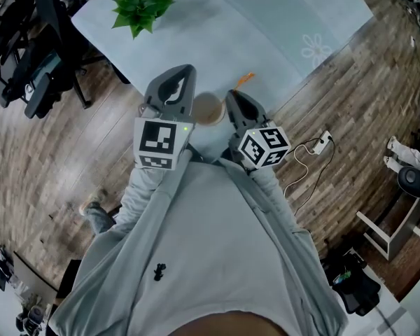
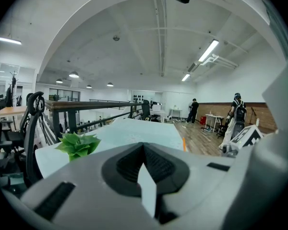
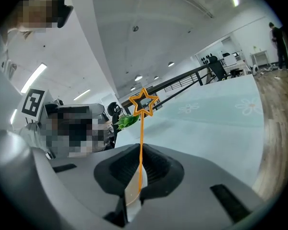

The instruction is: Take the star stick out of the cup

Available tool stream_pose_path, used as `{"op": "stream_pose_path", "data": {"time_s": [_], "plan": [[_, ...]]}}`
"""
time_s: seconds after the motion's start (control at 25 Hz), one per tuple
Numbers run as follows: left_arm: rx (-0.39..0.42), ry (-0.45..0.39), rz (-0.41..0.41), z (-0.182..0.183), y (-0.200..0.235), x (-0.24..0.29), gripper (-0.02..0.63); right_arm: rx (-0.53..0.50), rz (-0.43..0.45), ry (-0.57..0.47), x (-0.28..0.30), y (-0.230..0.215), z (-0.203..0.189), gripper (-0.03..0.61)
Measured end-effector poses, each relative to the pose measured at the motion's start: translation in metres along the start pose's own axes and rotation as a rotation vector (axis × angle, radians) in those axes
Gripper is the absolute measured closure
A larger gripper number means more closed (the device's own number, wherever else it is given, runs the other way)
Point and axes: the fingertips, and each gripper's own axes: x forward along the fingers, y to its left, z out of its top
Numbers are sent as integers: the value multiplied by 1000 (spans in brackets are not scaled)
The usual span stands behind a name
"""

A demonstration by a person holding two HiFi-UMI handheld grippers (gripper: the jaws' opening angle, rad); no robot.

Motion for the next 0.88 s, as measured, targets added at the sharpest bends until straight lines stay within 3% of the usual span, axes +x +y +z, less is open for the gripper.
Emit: {"op": "stream_pose_path", "data": {"time_s": [0.52,0.88], "plan": [[5,-19,7,7,1,-4,594,-12,23,-69,-14,9,30,549],[21,-44,-1,15,-2,-11,594,-57,37,-172,-37,22,72,549]]}}
